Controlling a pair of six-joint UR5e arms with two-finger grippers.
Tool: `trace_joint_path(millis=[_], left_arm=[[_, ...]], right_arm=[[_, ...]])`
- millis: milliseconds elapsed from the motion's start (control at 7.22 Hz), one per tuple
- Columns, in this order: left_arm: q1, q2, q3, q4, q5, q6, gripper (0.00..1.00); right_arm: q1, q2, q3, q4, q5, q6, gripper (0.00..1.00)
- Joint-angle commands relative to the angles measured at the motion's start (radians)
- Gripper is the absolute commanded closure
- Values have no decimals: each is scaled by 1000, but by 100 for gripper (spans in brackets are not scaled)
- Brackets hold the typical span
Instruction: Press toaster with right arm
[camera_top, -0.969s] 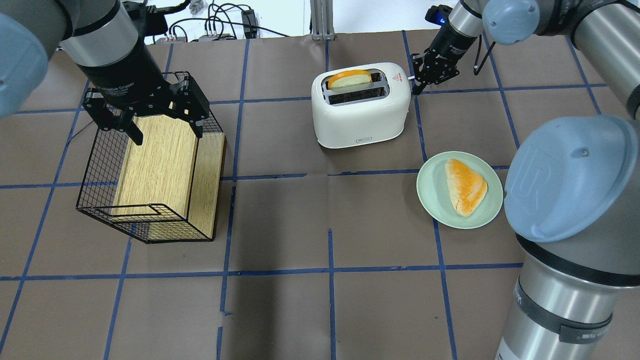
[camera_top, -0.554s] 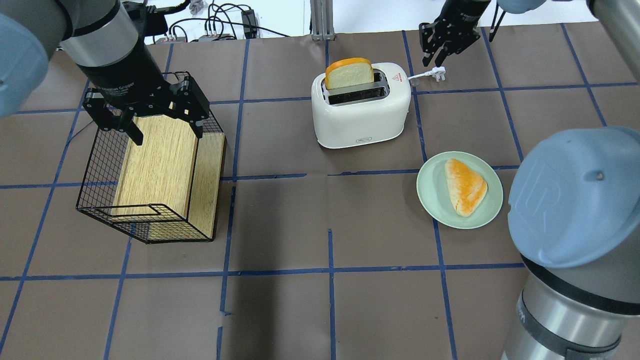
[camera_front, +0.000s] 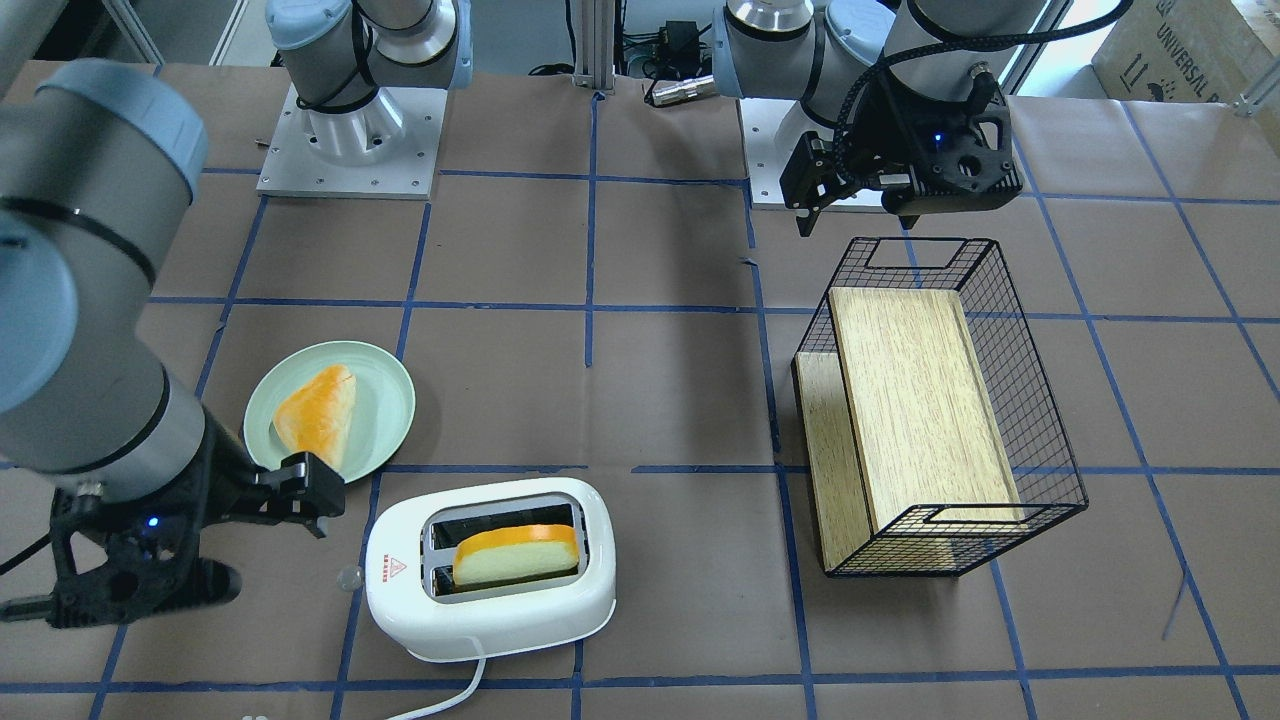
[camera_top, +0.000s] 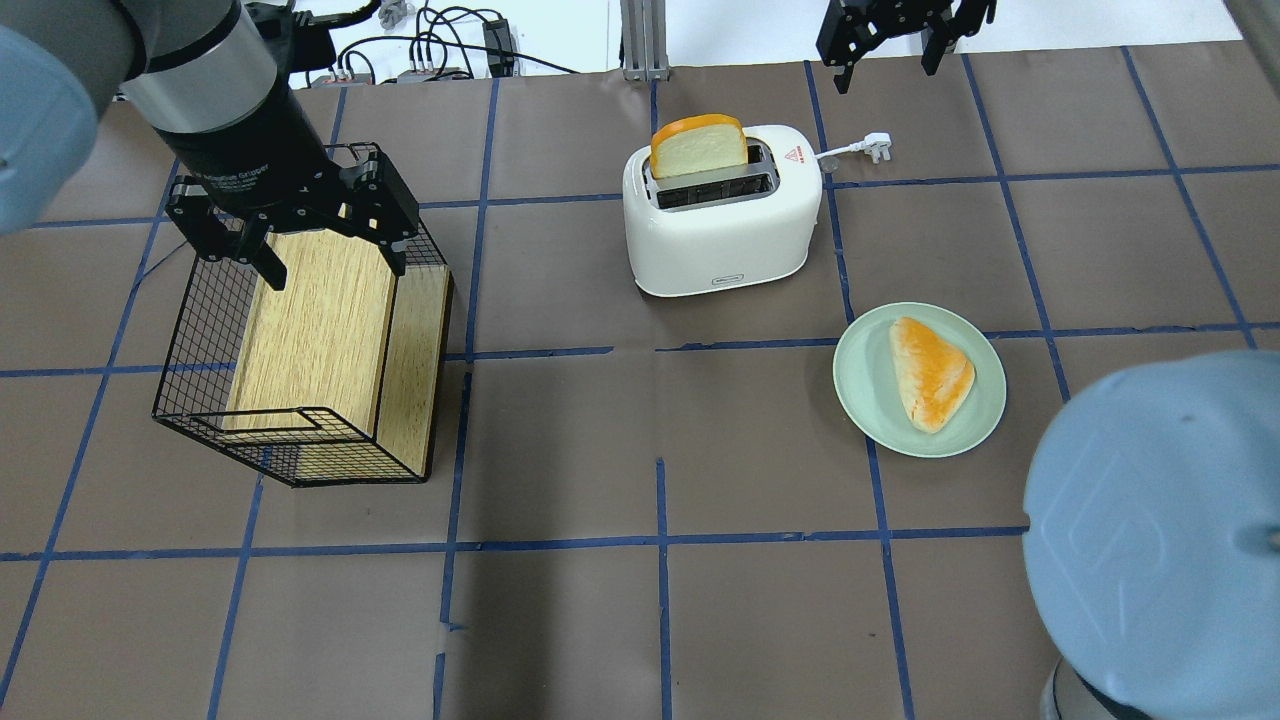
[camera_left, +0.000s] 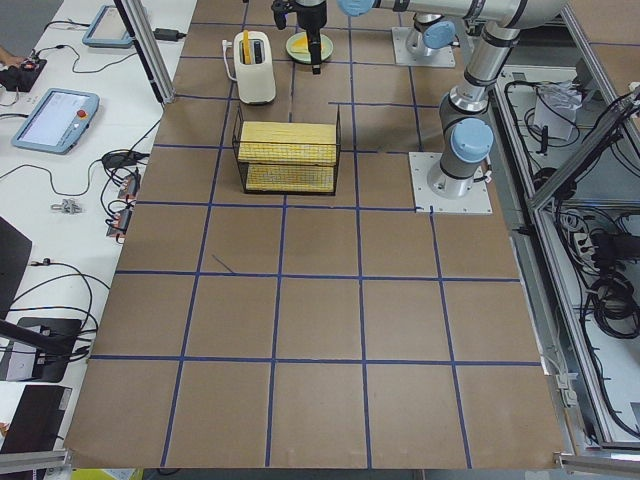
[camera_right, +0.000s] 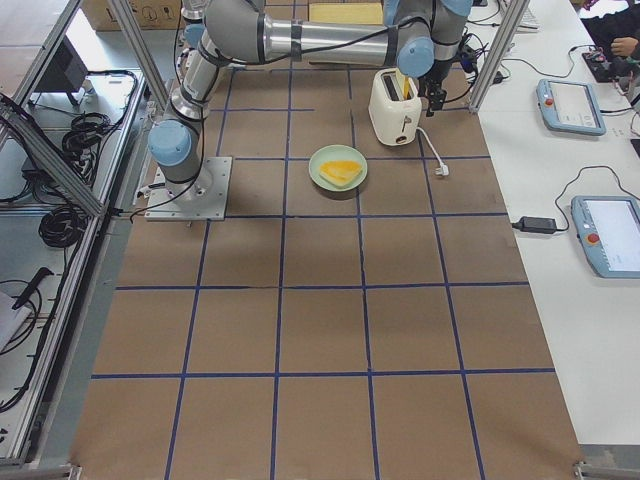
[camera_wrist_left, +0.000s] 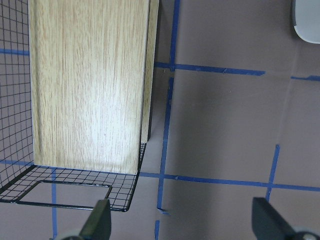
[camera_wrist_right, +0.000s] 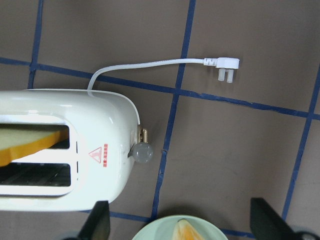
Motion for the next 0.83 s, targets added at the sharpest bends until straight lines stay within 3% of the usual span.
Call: trace_joint_path(millis=[0, 415, 692], left_arm=[[0, 0, 0, -1, 0, 0, 0], [0, 0, 0, -1, 0, 0, 0], [0, 0, 0, -1, 0, 0, 0]], right_arm=[[13, -169, 176, 15, -38, -4, 0], [-5, -352, 399, -11, -48, 5, 0], [-32, -387, 420, 78, -47, 8, 0]])
